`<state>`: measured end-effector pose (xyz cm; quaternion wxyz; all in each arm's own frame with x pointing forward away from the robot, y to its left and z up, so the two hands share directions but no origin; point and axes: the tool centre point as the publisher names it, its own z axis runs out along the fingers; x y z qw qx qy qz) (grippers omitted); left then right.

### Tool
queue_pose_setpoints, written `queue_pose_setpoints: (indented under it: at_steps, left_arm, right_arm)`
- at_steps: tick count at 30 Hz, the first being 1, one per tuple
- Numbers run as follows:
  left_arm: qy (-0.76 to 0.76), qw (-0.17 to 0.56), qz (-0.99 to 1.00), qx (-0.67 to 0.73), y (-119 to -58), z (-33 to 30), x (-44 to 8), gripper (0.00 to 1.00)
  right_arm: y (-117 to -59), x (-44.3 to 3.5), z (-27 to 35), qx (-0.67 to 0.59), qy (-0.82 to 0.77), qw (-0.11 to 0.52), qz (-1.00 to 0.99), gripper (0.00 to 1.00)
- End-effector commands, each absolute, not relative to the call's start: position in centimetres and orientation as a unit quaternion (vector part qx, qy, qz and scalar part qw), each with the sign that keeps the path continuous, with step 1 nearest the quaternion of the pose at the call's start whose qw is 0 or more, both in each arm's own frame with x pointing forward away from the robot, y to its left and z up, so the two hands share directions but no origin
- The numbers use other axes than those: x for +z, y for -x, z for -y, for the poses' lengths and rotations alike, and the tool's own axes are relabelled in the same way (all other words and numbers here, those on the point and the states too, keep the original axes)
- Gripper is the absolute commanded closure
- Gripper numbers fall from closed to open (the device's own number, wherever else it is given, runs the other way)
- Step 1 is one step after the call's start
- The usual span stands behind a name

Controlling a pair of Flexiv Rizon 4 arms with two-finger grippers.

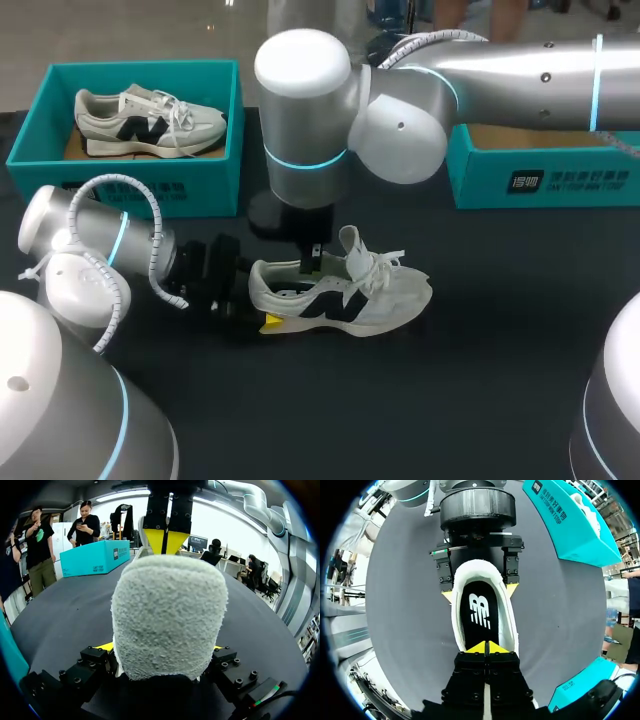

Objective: Take the shoe out of the shoebox, open the shoe tongue, remove and reinsert the insole, then place the shoe into the shoebox

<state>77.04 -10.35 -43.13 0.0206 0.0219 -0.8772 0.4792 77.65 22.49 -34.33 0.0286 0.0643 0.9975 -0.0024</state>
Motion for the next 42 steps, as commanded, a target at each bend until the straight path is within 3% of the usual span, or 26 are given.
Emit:
queue_pose_setpoints:
  at_steps: [1, 29, 31, 42]
  left_arm:
    - [-0.023, 0.02, 0.878, 0.477, -77.1, 10.8, -44.0, 1.0]
    - [-0.023, 0.02, 0.878, 0.477, -77.1, 10.8, -44.0, 1.0]
    - [-0.023, 0.02, 0.878, 0.477, -77.1, 10.8, -44.0, 1.0]
    - [-0.023, 0.02, 0.878, 0.477, -77.1, 10.8, -44.0, 1.0]
  right_arm:
    - [-77.7, -35.3, -22.4, 0.0, -0.065, 0.024, -0.998, 1.0]
    - [-78.4, -40.2, -21.8, 0.016, -0.083, -0.019, -0.996, 1.0]
    - [-78.6, -40.4, -21.7, 0.016, -0.086, -0.018, -0.996, 0.88]
    - [-79.2, -40.8, -21.4, 0.018, -0.085, -0.023, -0.996, 0.81]
